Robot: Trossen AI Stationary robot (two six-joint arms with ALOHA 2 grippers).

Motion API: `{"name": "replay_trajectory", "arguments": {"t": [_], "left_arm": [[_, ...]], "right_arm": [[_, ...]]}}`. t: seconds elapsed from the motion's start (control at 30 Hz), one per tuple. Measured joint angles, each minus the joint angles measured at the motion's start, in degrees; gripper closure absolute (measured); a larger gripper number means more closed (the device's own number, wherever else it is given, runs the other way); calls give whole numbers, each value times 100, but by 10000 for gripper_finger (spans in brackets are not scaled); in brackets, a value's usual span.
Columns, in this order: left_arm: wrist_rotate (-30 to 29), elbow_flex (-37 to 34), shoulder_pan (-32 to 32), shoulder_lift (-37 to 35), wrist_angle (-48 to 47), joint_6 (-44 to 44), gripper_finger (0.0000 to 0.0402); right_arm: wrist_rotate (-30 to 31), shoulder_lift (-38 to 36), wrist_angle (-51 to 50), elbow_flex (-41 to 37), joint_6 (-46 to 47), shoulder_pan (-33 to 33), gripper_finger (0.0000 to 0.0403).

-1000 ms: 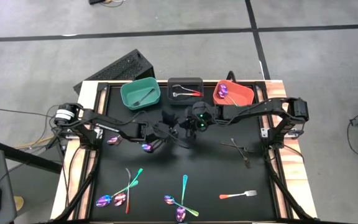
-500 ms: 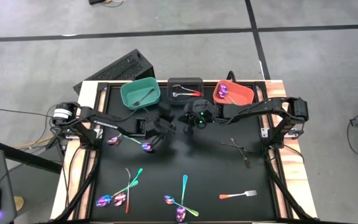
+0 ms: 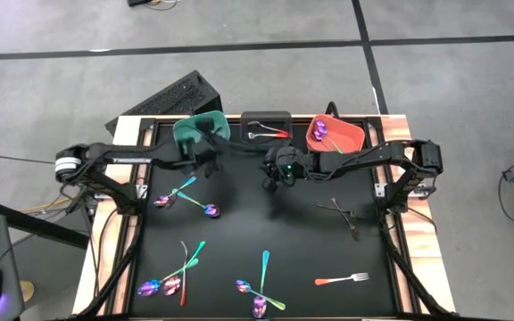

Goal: Sort silverware by color (type)
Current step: Put the black fork into the green bin, then put the blue spoon into the orange bin

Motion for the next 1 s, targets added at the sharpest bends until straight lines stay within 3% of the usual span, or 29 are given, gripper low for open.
{"name": "replay_trajectory", "arguments": {"t": [0.17, 0.27, 0.5, 0.83, 1.0], "left_arm": [[1282, -1, 753, -190, -485, -125, 401], [1762, -3, 1153, -184, -685, -103, 401], [1778, -3, 1629, -179, -1023, -63, 390], [1765, -3, 1907, -177, -1023, -581, 282], [1769, -3, 1931, -177, -1023, -876, 255]], "right_arm": [[6, 0, -21, 0, -131, 32, 275], [6, 0, -84, 2, -168, 33, 274], [4, 0, -233, 2, -166, 42, 273], [2, -2, -464, 7, -302, 97, 273], [-44, -43, -715, 9, -313, 211, 273]]}}
